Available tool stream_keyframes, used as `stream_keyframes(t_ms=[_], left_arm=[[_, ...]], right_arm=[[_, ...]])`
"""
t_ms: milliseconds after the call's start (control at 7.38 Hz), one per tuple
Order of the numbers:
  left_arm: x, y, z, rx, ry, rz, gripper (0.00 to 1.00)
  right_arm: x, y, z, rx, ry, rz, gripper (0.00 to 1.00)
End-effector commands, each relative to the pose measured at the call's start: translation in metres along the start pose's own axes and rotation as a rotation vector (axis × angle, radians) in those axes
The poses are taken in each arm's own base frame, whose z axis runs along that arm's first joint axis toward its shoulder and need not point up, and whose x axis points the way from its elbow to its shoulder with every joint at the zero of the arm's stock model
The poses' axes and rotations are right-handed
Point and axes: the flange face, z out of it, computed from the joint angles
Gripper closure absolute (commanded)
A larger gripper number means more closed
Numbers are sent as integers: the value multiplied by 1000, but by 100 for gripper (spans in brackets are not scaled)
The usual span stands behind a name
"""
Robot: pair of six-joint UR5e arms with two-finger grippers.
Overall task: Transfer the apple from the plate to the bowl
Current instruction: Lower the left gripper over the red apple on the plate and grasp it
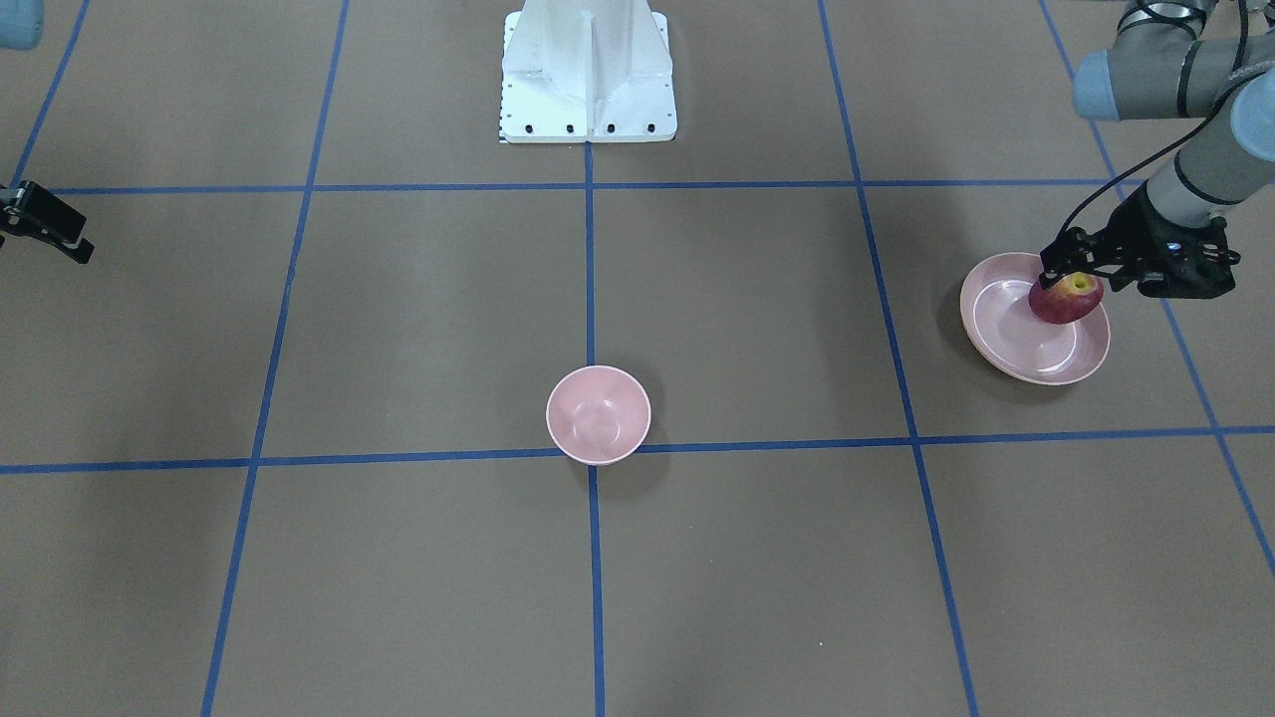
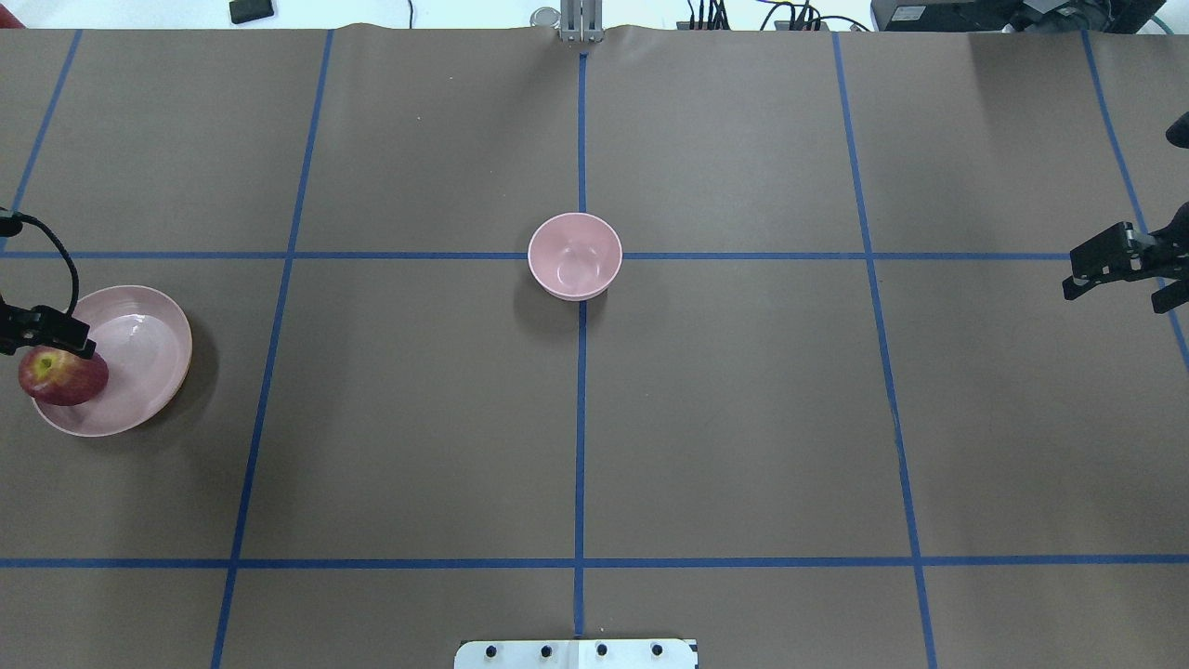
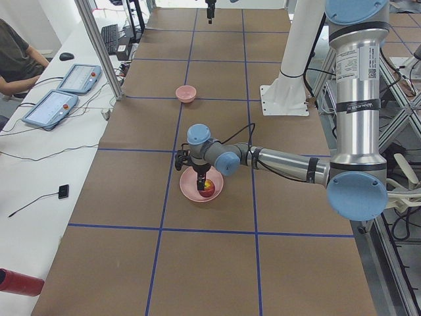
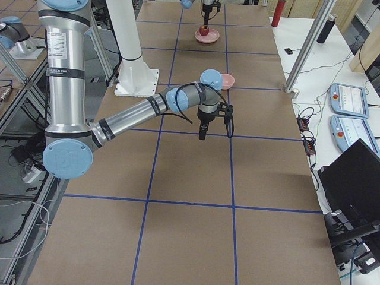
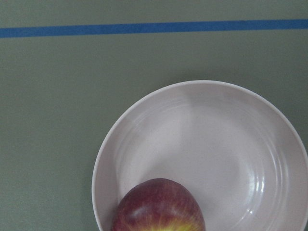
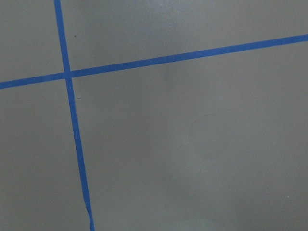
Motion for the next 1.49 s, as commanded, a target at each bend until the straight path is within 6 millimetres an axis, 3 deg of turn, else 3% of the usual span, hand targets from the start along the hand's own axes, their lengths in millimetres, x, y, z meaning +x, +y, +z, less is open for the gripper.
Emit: stream_keyframes(t_ms=[0,271,814,1356], left_arm=[[-5,-2,2,23,-27,-4,2],[-10,-6,9,16,-43,-7,2],[-15,-5,25,-10,-54,-26,2],[-5,-7,28,-22,-42,-16,2]], right_arm=[[2,-3,4,-5,4,5,0],[9,-11,15,20,-17,-16,0],[12,-14,19,18,-16,-14,0],[11,-13,19,19,-16,-13,0]])
